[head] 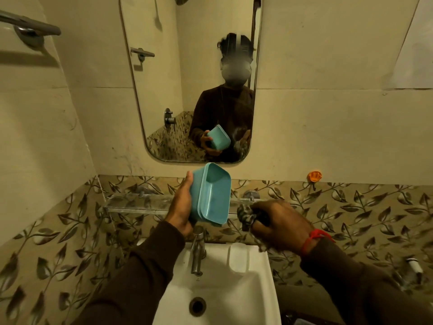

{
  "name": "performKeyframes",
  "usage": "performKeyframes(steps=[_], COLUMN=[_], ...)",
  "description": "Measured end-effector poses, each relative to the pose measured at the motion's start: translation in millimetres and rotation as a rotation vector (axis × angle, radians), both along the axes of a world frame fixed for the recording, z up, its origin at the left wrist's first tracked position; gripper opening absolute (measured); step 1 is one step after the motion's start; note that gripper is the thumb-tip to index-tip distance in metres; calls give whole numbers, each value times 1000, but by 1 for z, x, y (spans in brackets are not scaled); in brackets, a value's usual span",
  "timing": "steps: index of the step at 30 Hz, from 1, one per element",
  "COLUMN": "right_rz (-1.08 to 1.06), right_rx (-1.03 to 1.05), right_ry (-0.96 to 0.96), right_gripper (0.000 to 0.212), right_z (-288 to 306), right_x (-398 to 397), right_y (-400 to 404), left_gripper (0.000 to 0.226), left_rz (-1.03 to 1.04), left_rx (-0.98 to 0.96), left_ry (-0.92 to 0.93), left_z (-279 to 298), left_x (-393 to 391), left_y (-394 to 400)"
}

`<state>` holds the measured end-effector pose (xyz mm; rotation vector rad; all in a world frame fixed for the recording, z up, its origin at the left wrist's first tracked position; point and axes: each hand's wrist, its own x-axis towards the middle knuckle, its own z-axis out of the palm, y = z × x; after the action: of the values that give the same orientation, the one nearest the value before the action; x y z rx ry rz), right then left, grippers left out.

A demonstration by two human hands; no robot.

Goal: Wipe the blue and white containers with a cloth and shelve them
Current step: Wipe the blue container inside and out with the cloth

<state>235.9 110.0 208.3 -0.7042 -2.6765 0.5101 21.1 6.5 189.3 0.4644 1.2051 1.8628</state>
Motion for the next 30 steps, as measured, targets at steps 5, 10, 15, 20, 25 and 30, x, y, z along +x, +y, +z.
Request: performKeyframes(steps=[5,10,15,20,25,30], right_rz=[-25,-62,-83,-69,148,300], right_rx=[190,554,754,685,565,392], right_ry=[213,55,-233,-355,-591,-474], right_gripper=[39,51,69,83,75,45], right_z=[21,28,17,5,8,6], right_x=[-11,-39,-61,-69,-65,-60], right_y=[3,-9,-19,-27,-32,-32], left_gripper=[72,66,57,49,63,64], left_rz=[-50,-147,-70,-21,-44,-140], left_rx=[-26,-38,-59,23,22,51], left_ry=[-97,-130,-34,46,27,-55], left_z=[-8,-17,-17,-29,-44,-43], left_x=[16,40,49,43,40,31], left_y=[7,13,20,15,8,2])
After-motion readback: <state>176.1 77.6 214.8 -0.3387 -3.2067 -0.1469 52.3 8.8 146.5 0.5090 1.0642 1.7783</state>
